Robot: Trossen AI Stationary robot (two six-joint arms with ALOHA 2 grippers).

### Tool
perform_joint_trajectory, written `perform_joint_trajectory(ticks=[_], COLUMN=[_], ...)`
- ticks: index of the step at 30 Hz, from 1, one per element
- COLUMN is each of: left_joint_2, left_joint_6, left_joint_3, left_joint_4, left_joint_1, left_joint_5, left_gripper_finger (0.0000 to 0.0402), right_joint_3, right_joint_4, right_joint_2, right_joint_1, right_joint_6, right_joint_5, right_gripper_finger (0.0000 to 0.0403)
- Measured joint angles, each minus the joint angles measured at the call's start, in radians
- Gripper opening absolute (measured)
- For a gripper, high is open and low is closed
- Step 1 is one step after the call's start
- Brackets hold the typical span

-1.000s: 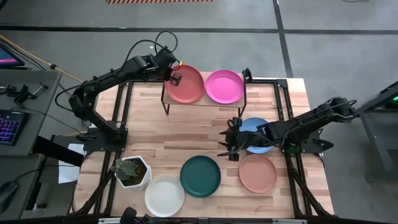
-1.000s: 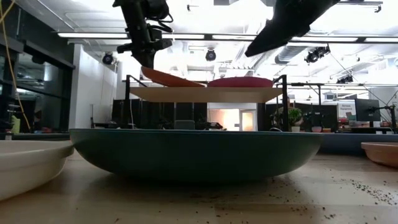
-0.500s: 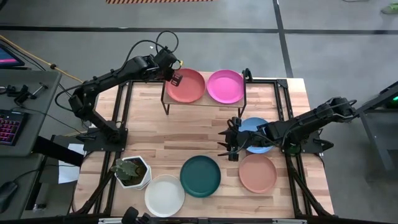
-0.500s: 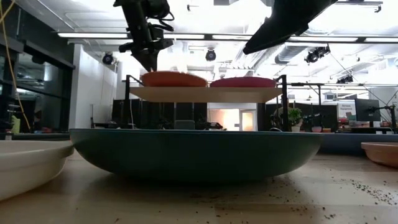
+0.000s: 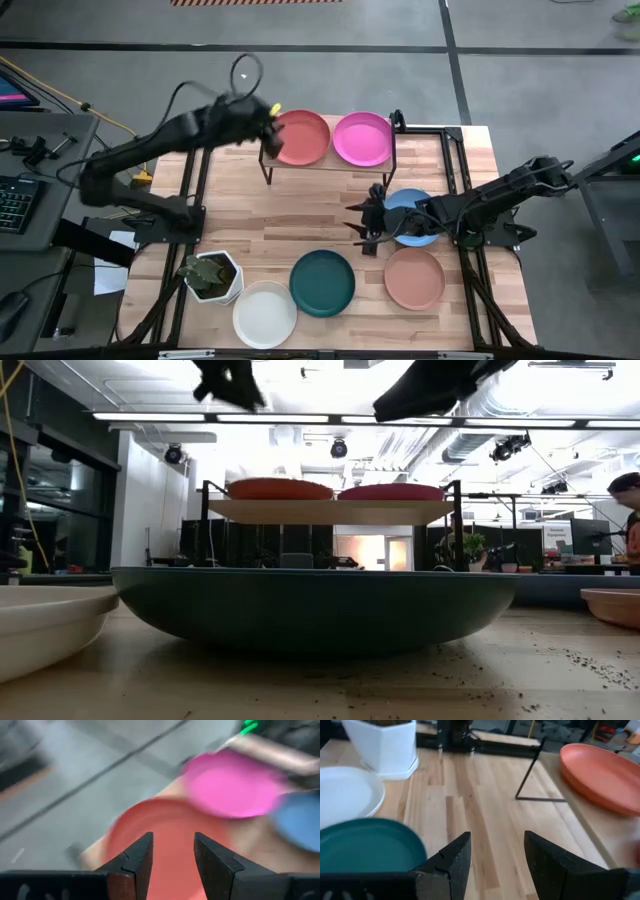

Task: Place and stack plates onto a shelf
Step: Stack the light blue plate on top of the pink plate on the shelf

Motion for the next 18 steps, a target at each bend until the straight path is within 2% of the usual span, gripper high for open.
perform_joint_trajectory(ticks=[5,9,14,18], left_joint_2=[-0.226,-0.331,-0.336,-0.322], left_joint_6=[0.067,0.074,0.073,0.075], left_joint_3=[-0.331,-0.638,-0.940,-1.062], left_joint_4=[0.384,0.745,1.165,1.341], left_joint_1=[-0.155,-0.262,-0.388,-0.459], left_joint_5=[0.077,0.139,0.093,0.008], left_gripper_finger=[0.0131,0.0131,0.0131,0.0131], right_joint_3=[0.000,0.000,0.000,0.000], right_joint_4=[0.013,0.024,0.092,0.103], right_joint_2=[0.000,0.000,0.000,0.000], right_joint_1=[0.000,0.000,0.000,0.000], right_joint_6=[-0.003,-0.020,-0.077,-0.115], right_joint_5=[0.005,0.011,0.064,0.102], right_gripper_finger=[0.0165,0.0165,0.0165,0.0165])
